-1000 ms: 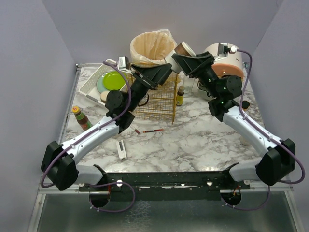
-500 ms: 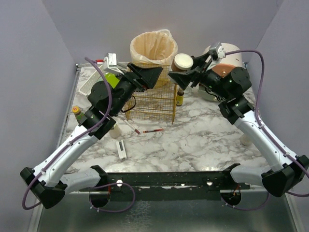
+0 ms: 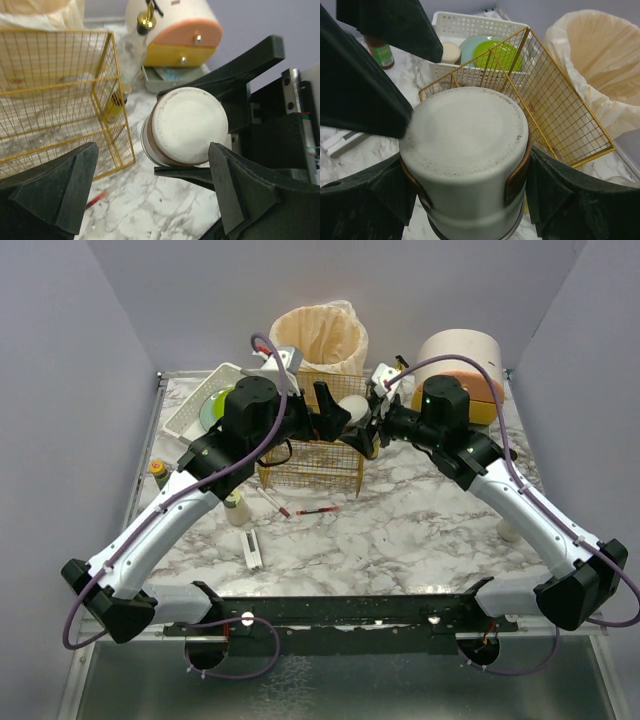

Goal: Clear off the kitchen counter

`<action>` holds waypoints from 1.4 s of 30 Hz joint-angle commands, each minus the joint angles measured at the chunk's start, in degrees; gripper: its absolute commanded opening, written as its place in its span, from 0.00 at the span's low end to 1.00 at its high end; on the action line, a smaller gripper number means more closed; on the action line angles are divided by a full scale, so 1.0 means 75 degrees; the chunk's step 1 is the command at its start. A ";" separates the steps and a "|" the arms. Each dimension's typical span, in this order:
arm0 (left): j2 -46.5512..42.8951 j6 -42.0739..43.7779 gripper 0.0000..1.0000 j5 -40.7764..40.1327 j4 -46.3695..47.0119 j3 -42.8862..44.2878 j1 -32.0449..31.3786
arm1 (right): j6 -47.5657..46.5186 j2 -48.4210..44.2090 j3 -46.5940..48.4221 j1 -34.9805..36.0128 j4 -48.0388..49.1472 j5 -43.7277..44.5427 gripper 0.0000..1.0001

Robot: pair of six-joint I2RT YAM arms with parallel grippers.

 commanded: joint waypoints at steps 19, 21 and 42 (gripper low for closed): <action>0.0574 -0.0064 0.99 0.1945 -0.0682 0.0225 0.0008 | -0.1359 -0.0025 -0.0303 0.0542 -0.0310 0.0330 0.33; 0.0675 -0.0028 0.99 0.1945 -0.0772 0.0238 0.0008 | -0.1358 -0.0060 -0.0340 0.0556 -0.0221 0.0298 0.32; 0.1224 0.0014 0.66 0.2502 -0.0907 0.0365 0.0017 | -0.1261 -0.0290 -0.0670 0.0573 0.0179 0.0244 0.36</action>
